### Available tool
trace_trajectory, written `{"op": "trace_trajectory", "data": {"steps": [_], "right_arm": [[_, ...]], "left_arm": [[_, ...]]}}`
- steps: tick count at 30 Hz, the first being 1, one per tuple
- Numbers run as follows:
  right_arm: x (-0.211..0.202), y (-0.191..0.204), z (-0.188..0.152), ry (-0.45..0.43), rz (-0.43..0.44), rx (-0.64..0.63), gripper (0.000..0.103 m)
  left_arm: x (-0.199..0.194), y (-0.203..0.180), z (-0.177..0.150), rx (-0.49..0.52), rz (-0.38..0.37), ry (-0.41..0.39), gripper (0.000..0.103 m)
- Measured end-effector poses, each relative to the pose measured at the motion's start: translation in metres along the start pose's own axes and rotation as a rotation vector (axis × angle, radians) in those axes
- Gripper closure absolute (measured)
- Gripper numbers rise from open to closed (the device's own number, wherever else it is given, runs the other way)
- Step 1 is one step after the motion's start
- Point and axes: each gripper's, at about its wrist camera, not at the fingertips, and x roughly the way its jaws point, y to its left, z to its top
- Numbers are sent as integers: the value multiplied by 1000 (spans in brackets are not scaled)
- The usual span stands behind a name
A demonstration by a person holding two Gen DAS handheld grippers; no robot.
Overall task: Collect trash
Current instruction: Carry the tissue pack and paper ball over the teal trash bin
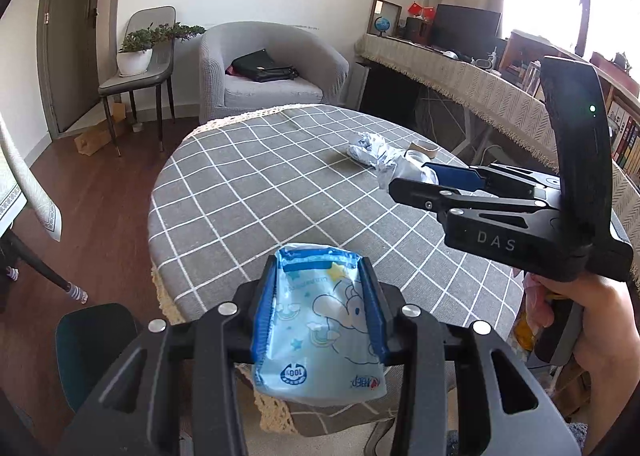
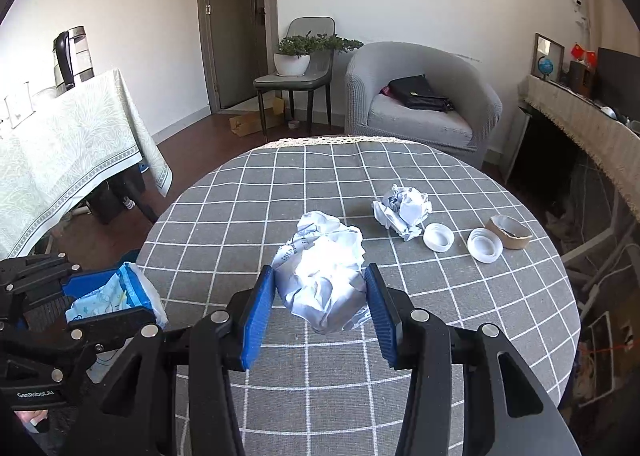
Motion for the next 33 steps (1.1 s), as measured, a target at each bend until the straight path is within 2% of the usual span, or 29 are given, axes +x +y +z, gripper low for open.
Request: {"op": "trace_trajectory", "data": {"steps": [11,20,25,33], "right_arm": [[17,44,18,-2,64,-34,57],[37,85,40,-6,178,-25,57],[51,117,47,6,217,-44,57],[78,165,54,41,272,-90,57]], "left_arm": [[-20,63,-6,-52,98,-13,61],[-18,130,-25,-124,186,35,61],[-25,161,-34,-157,216,49,61],[-18,209,-53,-209,261,121,61]]}}
